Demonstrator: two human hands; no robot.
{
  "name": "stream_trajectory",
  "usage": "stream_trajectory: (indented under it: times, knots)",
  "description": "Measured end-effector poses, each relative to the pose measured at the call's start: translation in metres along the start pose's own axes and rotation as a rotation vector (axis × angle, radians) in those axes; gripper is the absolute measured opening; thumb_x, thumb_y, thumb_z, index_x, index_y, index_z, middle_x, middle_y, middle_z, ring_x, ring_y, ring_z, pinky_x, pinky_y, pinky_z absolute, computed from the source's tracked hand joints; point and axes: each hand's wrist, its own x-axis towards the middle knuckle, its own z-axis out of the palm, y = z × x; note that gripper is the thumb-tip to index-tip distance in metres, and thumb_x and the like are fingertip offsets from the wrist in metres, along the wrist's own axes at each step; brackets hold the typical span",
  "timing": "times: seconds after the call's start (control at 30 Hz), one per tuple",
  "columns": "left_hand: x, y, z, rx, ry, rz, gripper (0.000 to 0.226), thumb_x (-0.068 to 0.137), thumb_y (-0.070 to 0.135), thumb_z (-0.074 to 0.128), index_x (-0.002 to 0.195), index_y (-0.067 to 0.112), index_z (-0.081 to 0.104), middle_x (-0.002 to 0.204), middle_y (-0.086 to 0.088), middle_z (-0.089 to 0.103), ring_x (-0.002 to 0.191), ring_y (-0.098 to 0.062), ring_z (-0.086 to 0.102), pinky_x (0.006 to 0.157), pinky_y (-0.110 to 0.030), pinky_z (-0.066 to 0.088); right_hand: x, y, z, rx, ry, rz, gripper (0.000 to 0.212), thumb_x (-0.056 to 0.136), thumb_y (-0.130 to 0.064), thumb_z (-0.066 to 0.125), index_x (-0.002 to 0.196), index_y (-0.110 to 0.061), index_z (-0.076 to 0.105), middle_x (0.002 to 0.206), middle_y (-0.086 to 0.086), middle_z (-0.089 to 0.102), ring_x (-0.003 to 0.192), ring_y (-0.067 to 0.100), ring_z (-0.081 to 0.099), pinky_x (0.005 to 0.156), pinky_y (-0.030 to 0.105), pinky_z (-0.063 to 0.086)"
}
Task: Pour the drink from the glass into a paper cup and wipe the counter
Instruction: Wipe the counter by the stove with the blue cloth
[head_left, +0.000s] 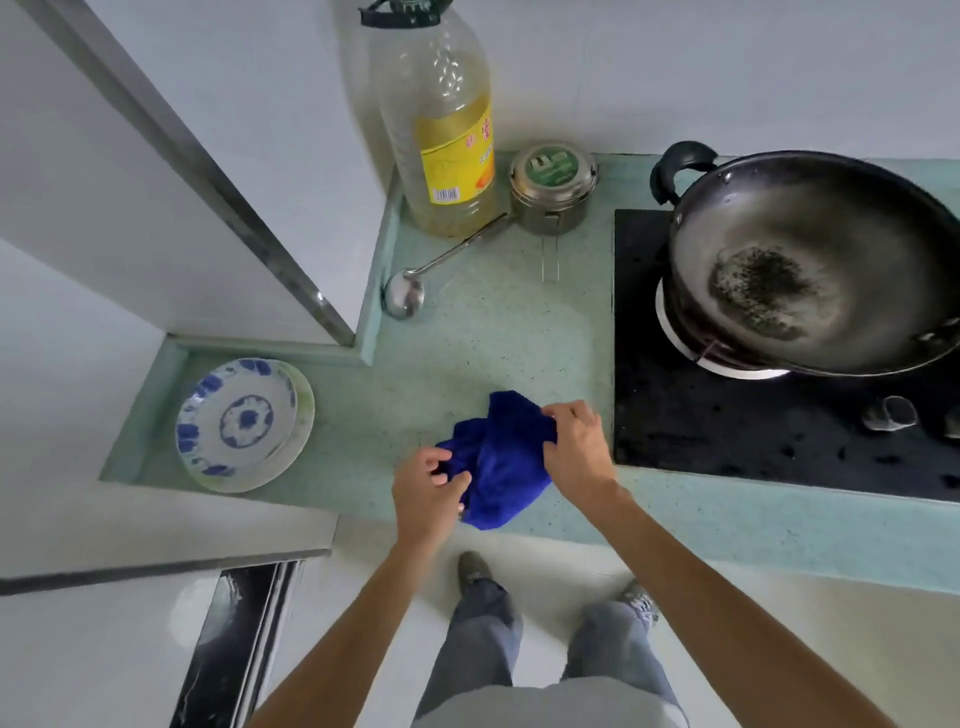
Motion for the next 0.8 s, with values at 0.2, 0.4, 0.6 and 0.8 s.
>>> stream_trajectory:
  times: [0.2, 0.4, 0.6, 0.8]
  knots:
    - [0.027, -0.013, -0.013, 0.158, 0.010, 0.154, 0.021, 0.085, 0.007, 0.069, 0.104, 0.014, 0.066, 0.107, -0.006, 0.066, 0.083, -0.002, 0.062, 0.070, -0.017, 0.051, -0.017, -0.014, 0.048, -0.212, -0.041, -0.174, 0.058, 0.093, -0.033, 0.057, 0.143, -0.005, 0.044, 0.154, 0.018, 0.034, 0.140, 0.039, 0.035, 0.113, 0.052, 0.034]
    - [0.049, -0.012, -0.038, 0.145, 0.048, 0.156, 0.023, 0.091, 0.008, 0.063, 0.111, 0.019, 0.065, 0.110, 0.001, 0.063, 0.090, 0.001, 0.060, 0.071, -0.012, 0.045, 0.031, -0.023, 0.075, -0.434, -0.050, -0.163, 0.078, 0.094, -0.059, 0.025, 0.152, -0.006, 0.028, 0.159, 0.021, 0.022, 0.146, 0.039, 0.025, 0.118, 0.053, 0.026]
    - [0.062, -0.023, -0.082, 0.112, 0.134, 0.141, 0.025, 0.090, 0.004, 0.061, 0.112, 0.017, 0.066, 0.109, 0.004, 0.067, 0.093, 0.004, 0.060, 0.076, -0.011, 0.044, 0.091, -0.091, 0.099, -0.486, -0.105, -0.326, 0.075, 0.099, -0.054, 0.032, 0.156, -0.011, 0.009, 0.163, 0.020, 0.000, 0.151, 0.038, 0.003, 0.122, 0.050, 0.005]
    - [0.070, -0.025, -0.104, 0.025, 0.191, 0.079, 0.025, 0.090, 0.001, 0.058, 0.109, 0.015, 0.067, 0.105, 0.002, 0.070, 0.093, -0.002, 0.065, 0.082, -0.028, 0.058, 0.045, -0.110, 0.140, -0.509, -0.216, -0.686, 0.070, 0.096, -0.047, 0.042, 0.155, -0.015, 0.022, 0.163, 0.017, 0.009, 0.151, 0.035, 0.009, 0.122, 0.051, 0.012]
